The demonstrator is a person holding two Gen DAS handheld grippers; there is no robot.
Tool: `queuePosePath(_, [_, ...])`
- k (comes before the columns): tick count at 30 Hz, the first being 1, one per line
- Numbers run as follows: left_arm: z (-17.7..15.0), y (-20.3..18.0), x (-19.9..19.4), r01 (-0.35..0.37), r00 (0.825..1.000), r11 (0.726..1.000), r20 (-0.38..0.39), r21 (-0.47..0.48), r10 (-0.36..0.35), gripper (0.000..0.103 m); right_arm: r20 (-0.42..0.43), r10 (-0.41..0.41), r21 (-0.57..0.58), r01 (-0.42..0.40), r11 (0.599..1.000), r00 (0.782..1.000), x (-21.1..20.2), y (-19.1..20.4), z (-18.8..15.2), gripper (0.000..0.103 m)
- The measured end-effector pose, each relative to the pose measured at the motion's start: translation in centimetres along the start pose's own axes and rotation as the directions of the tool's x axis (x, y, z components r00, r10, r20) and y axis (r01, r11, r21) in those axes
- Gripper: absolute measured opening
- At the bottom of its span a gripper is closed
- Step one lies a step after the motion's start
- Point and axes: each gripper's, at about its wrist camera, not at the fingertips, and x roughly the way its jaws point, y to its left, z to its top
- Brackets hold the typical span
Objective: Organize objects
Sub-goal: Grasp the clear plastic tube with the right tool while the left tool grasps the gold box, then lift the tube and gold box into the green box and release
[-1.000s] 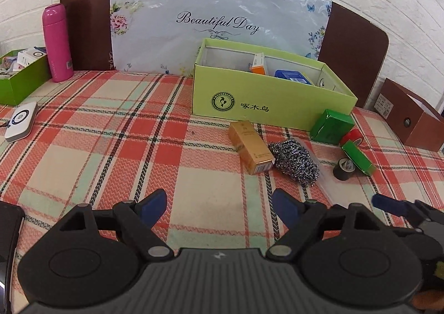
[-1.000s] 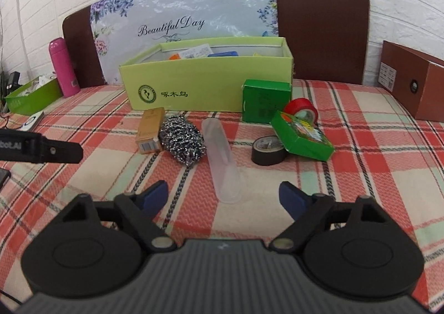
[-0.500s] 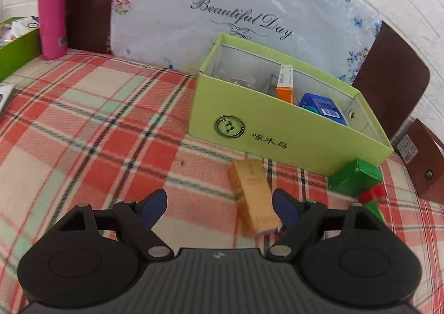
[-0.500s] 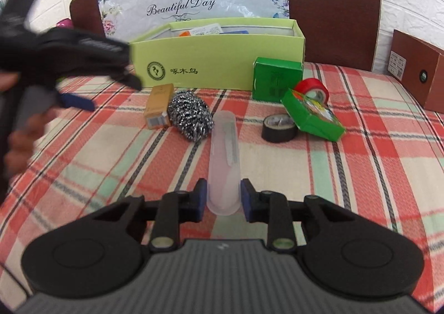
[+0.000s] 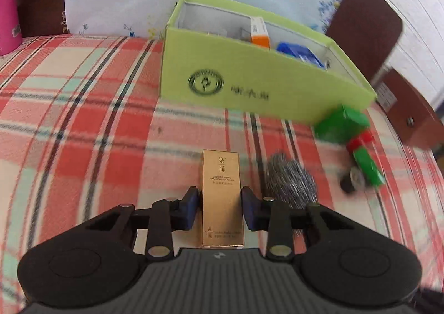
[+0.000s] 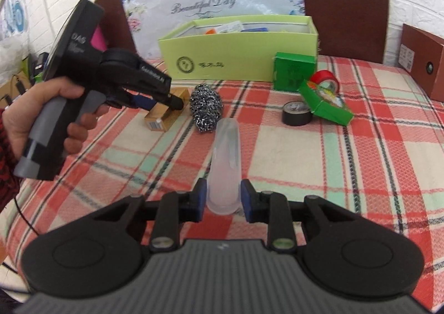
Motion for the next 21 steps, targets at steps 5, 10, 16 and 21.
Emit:
queuePosePath(5, [-4.6, 0.2, -4.0, 0.002, 1.000, 0.998, -0.022, 0.055, -0.001, 0.037, -0.017, 0.013, -0.035, -0.014, 0.999, 1.000, -0.6, 0.8, -0.8, 0.036])
queuePosePath(10, [-5.7, -0.7, -5.4, -0.083, 0.996, 0.993, 0.047, 0.083, 0.079, 0.063, -0.015, -0.021, -0.073, 0.020, 0.997, 1.000, 0.6, 1.8, -0.3, 0.036])
queuePosePath(16, [-5.7, -0.8, -5.5, -0.027, 0.999, 0.995, 0.019, 0.095, 0.025, 0.040, -0.028, -0.034, -0.087, 0.031, 0.996, 0.999, 1.9, 2.1, 0.1, 0.036])
queuePosePath(21, [-5.9, -1.2, -5.1, -0.055, 0.998, 0.993, 0.021, 0.100, 0.054, 0.041, -0.037, -0.035, -0.073, 0.032, 0.997, 0.999, 2.5, 2.1, 0.3, 0.036])
